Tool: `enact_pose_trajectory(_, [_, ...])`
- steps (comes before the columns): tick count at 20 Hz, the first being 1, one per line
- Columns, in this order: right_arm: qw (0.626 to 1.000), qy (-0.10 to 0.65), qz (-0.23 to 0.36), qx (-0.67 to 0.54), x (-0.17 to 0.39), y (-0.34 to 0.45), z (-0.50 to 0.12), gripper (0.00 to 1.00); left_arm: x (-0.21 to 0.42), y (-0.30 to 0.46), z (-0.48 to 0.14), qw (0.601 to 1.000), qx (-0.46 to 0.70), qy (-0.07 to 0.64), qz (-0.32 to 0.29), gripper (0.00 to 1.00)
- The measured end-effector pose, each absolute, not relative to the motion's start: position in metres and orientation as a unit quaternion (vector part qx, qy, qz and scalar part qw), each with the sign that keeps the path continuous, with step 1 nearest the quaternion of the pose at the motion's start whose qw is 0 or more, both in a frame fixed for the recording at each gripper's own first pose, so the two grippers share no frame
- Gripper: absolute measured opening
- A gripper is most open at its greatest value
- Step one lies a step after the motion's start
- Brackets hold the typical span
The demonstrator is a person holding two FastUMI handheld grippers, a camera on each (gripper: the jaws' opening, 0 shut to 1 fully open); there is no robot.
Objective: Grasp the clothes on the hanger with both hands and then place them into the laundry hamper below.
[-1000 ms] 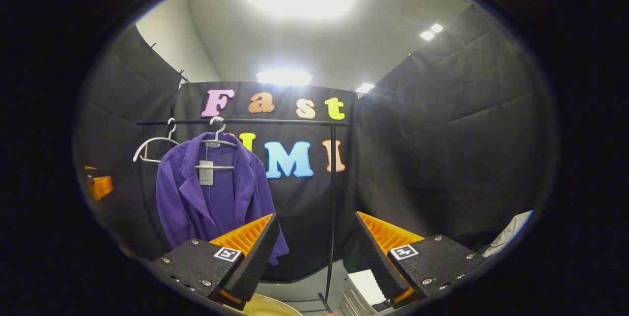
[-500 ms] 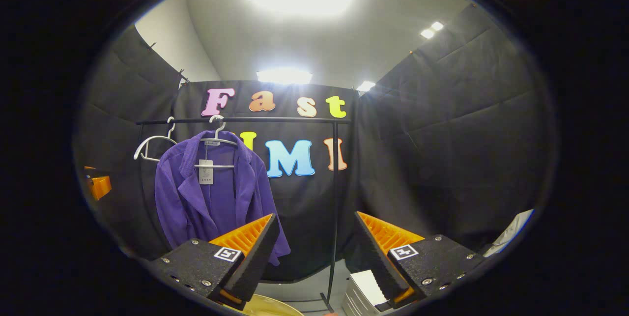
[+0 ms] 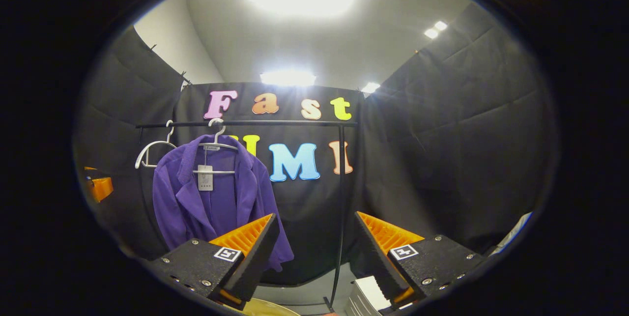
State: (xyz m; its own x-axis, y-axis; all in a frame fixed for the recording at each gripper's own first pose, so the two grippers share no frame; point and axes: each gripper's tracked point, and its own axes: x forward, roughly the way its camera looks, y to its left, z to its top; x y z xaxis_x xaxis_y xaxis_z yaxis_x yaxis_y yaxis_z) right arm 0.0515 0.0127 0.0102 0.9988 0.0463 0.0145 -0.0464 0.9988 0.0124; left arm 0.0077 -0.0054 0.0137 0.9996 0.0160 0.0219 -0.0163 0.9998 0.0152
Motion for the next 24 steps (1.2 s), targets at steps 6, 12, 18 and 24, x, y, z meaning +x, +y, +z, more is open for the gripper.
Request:
enact_pose_trajectory(6, [0.998, -0.029, 0.049, 0.011, 0.091, 0.024, 0.031, 0.92, 0.067, -0.047, 0.03, 1.0, -0.007, -0.02, 0.001, 0.98])
enact_pose_trajectory(12, [0.995, -0.049, 0.078, 0.025, 0.137, 0.039, 0.05, 0.92, 0.09, -0.072, 0.046, 0.999, -0.029, -0.029, 0.0, 0.95])
enact_pose_trajectory(18, [0.991, -0.054, 0.115, 0.042, 0.176, 0.061, 0.059, 0.94, 0.132, -0.097, 0.046, 0.999, -0.045, -0.026, 0.0, 0.94])
enact_pose_trajectory(24, [0.986, -0.041, 0.152, 0.056, 0.218, 0.095, 0.053, 0.94, 0.178, -0.125, 0.033, 0.998, -0.064, -0.012, -0.003, 0.99])
